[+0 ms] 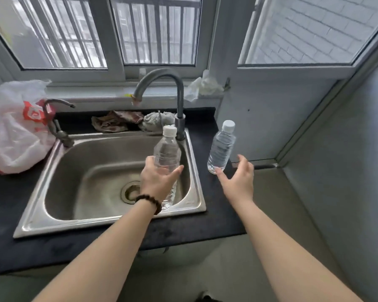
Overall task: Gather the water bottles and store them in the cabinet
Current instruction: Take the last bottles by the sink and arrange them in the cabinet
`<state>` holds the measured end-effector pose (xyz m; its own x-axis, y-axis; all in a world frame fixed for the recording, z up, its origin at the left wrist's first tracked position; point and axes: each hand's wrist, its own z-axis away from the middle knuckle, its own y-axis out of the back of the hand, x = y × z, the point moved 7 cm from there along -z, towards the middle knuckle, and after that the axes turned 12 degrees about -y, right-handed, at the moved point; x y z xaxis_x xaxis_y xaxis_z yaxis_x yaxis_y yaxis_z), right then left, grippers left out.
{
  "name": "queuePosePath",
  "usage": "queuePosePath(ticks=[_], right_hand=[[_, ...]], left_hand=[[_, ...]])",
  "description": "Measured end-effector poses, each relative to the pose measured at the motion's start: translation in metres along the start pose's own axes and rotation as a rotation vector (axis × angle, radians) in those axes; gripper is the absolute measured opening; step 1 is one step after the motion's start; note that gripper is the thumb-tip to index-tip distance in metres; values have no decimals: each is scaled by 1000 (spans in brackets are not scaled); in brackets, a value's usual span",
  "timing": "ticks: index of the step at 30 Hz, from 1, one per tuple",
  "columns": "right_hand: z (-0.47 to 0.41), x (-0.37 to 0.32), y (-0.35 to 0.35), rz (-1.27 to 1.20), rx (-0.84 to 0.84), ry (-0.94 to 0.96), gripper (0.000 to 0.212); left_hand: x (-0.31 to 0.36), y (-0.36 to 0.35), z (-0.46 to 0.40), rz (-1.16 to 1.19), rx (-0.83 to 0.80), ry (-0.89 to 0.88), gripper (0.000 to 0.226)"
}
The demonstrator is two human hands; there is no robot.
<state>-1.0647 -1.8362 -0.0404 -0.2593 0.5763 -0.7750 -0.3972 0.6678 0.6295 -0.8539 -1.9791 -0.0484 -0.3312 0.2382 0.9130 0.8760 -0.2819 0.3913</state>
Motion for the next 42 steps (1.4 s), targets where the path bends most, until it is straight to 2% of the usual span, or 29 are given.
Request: queuePosePath(ticks=[4,8,11,14,16,20,23,26,32,36,42], right_hand=[[-44,2,-9,-91,-174,10,113],[-76,5,-26,-173,-298,27,124],[-91,4,-40,-237,-364,91,114],[-99,3,-50,-314,-400,123,82],[-103,0,-52,-314,-407,140,67],[-104,-13,-53,-240,-454,260,62],[-86,-30,-46,-278,-495,319,57],[-45,-57,-43,-315,-606,383,50],[84,-92,-60,-210,-850,569,46],[187,-82,-72,-134,-1005,664,43],[368,-28,-62,60,-1254,869,52]], left_hand=[[6,-29,3,-56,100,43,57],[11,-46,11,-126,193,105,55],[14,-50,18,-173,236,142,52],[14,-45,27,-192,295,171,50],[13,-39,34,-204,343,191,50],[9,-24,50,-219,436,235,51],[8,-10,66,-228,495,252,50],[5,13,89,-210,583,259,51],[-7,76,186,-141,849,314,46],[-9,124,295,-193,1038,408,47],[-5,156,512,-202,1364,538,48]])
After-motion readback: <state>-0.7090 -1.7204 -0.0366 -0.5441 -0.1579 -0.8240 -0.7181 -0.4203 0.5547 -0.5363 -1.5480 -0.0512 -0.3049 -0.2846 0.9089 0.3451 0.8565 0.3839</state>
